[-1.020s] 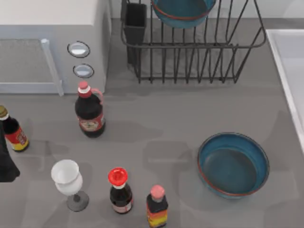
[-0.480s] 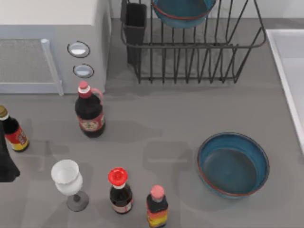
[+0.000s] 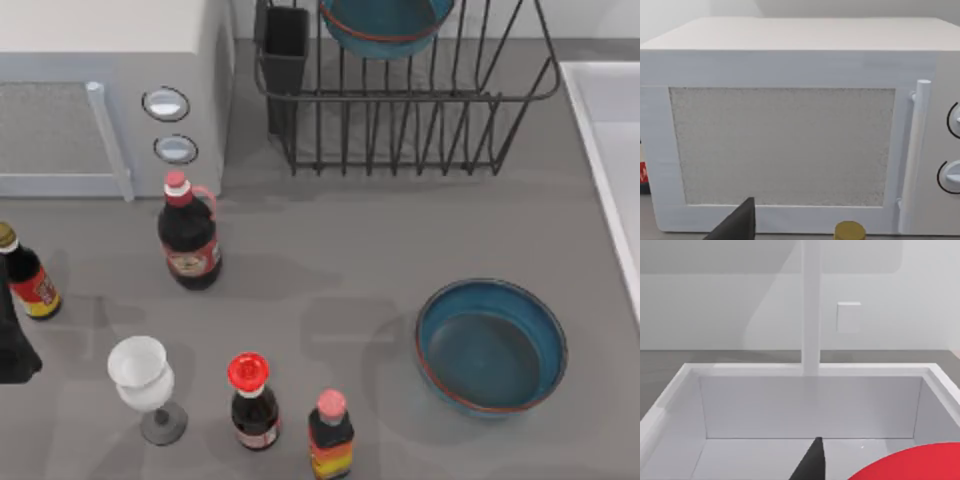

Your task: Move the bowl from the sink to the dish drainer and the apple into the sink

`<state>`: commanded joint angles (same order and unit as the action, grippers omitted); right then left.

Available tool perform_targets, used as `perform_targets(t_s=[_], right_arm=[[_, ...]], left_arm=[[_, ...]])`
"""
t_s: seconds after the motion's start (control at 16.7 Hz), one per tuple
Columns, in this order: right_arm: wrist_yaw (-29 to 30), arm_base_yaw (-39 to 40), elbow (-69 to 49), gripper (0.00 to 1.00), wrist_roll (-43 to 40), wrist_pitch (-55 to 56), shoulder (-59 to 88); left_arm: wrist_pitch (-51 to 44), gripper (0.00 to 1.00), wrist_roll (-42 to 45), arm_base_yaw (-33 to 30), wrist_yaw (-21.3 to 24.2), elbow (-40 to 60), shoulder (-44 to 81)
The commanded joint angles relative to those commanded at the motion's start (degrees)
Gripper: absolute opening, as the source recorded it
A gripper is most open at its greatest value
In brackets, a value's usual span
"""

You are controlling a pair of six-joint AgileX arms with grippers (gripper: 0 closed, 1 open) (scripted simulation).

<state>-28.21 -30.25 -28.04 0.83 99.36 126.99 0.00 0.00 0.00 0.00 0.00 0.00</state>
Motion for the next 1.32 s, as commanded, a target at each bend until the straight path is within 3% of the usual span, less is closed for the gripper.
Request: perform_targets(t_s=[0.78,1.32], right_arm=[[0.0,0.0,0.0,0.98,0.0,0.0,0.0],[0.0,0.0,0.0,1.0,0.0,0.0,0.0]], left_arm=[[0.0,1.0,0.0,0.0,0.0,0.0,0.0],[0.0,1.0,0.0,0.0,0.0,0.0,0.0]])
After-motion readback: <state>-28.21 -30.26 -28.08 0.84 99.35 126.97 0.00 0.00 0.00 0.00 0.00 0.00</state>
